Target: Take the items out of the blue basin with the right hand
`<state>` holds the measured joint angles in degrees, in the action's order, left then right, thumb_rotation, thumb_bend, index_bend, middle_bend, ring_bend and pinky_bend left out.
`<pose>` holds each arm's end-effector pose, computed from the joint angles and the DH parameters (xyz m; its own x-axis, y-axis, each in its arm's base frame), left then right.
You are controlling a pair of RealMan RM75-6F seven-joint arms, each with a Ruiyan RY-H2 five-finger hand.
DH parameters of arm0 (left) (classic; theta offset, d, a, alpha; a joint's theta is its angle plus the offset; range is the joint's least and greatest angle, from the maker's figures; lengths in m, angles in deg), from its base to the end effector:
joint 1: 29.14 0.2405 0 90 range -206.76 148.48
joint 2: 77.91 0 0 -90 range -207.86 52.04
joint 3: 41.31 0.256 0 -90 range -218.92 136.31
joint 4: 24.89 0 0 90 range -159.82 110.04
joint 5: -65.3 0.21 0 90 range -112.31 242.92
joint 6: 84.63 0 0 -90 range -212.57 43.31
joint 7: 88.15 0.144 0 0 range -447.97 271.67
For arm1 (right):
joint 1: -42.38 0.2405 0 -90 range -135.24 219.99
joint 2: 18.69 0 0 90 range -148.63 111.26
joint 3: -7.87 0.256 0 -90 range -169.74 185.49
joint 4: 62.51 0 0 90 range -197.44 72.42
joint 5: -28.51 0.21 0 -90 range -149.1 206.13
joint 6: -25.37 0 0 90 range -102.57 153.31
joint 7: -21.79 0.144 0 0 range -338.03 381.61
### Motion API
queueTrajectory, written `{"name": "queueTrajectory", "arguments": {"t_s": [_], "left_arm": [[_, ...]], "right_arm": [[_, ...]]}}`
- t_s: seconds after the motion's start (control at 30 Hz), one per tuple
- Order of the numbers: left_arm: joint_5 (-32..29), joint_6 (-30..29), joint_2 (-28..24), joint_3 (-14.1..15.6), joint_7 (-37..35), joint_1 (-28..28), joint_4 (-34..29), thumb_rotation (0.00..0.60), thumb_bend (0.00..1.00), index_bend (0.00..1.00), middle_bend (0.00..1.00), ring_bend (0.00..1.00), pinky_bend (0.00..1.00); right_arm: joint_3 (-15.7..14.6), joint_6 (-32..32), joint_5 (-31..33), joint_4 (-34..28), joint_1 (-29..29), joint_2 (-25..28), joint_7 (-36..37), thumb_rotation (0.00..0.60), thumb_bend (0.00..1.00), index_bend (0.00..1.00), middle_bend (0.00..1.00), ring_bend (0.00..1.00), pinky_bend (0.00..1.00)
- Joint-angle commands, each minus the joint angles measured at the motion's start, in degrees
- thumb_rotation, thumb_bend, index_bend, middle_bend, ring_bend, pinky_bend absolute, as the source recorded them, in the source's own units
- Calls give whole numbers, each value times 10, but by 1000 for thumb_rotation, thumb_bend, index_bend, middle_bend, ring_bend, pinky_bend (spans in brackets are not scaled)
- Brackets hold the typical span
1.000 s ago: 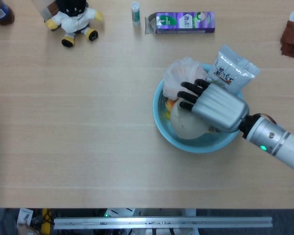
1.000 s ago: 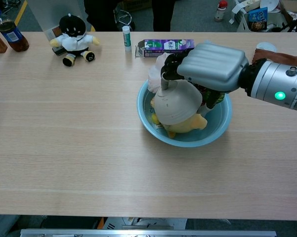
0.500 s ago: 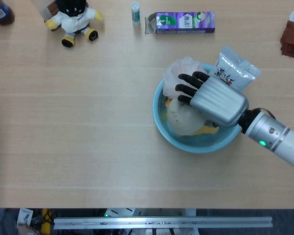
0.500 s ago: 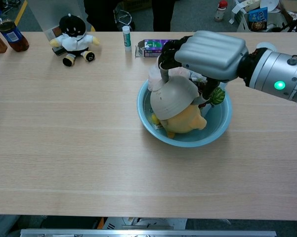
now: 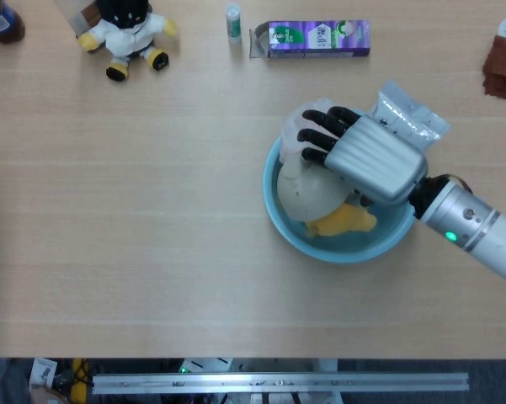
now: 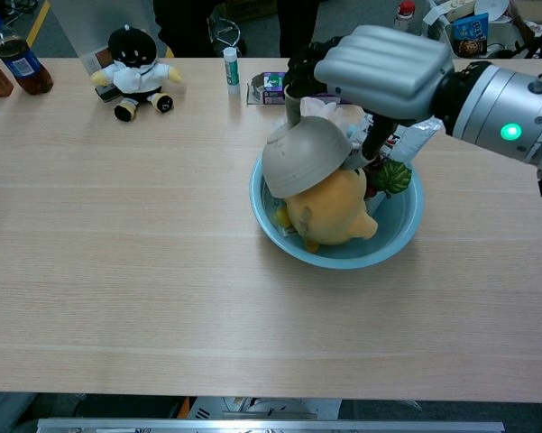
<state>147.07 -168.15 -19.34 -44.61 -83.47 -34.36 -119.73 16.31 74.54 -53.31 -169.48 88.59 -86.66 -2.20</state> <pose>-0.3181 0.1842 0.1881 0.5078 0.0196 0.8613 0.8596 0.0552 -0.5080 -0.0802 -0.3005 0.0526 0.6673 -0.0719 0.7413 -0.5326 -0.7418 0.4075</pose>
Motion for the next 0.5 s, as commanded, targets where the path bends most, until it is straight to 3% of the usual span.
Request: {"name": "queueTrajectory", "arguments": {"t_s": [0.03, 0.5], "left_arm": [[0, 0, 0, -1, 0, 0, 0, 600, 358, 300, 273, 260, 247], [1, 3, -1, -2, 0, -4, 0, 600, 358, 300, 273, 260, 247]], "right_arm": [[6, 5, 4, 1, 3, 1, 1, 600, 24, 461, 286, 120, 238], [52, 53, 56, 11, 4, 24, 0, 600, 24, 461, 290, 120, 238]]}}
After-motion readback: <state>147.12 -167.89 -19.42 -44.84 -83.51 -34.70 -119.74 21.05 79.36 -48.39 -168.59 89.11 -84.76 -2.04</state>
